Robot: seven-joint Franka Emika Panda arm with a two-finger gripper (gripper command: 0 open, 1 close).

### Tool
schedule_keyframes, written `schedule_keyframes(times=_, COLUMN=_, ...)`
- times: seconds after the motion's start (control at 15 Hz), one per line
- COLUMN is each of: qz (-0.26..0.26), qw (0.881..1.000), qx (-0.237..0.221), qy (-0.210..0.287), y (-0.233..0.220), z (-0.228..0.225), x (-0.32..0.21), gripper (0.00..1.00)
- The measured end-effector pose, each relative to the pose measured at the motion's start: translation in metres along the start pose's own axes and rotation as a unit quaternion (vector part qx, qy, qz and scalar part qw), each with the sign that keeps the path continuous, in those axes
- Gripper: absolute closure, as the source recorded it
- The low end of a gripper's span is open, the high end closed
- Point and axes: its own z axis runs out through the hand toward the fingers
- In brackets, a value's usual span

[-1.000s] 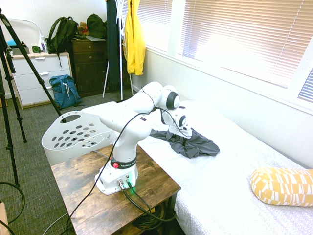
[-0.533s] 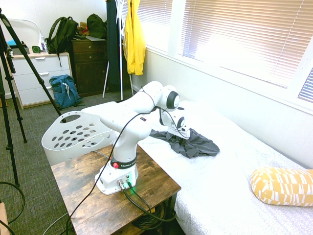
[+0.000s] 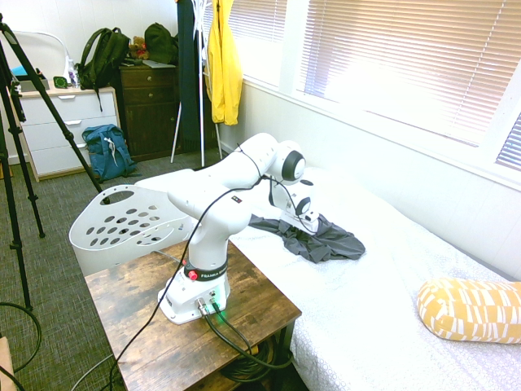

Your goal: Put my clothes in the laundry bag

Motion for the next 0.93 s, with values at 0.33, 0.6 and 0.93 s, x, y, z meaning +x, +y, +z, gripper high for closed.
schedule_keyframes(times=0.33, qz=-0.014, qw=1.0, qx=0.023, qy=-0.001, y=-0.021, z=-0.052, x=-0.008, gripper=1.0)
schedule_keyframes(times=0.6, qz=-0.04, qw=0.997, qx=0.067, qy=0.022, y=-0.086, z=-0.206, x=-0.011, gripper=1.0)
schedule_keyframes(times=0.93, qz=-0.09, qw=0.99, qx=0.101, qy=0.044, y=-0.142, z=-0.438, x=-0.091, gripper=1.0)
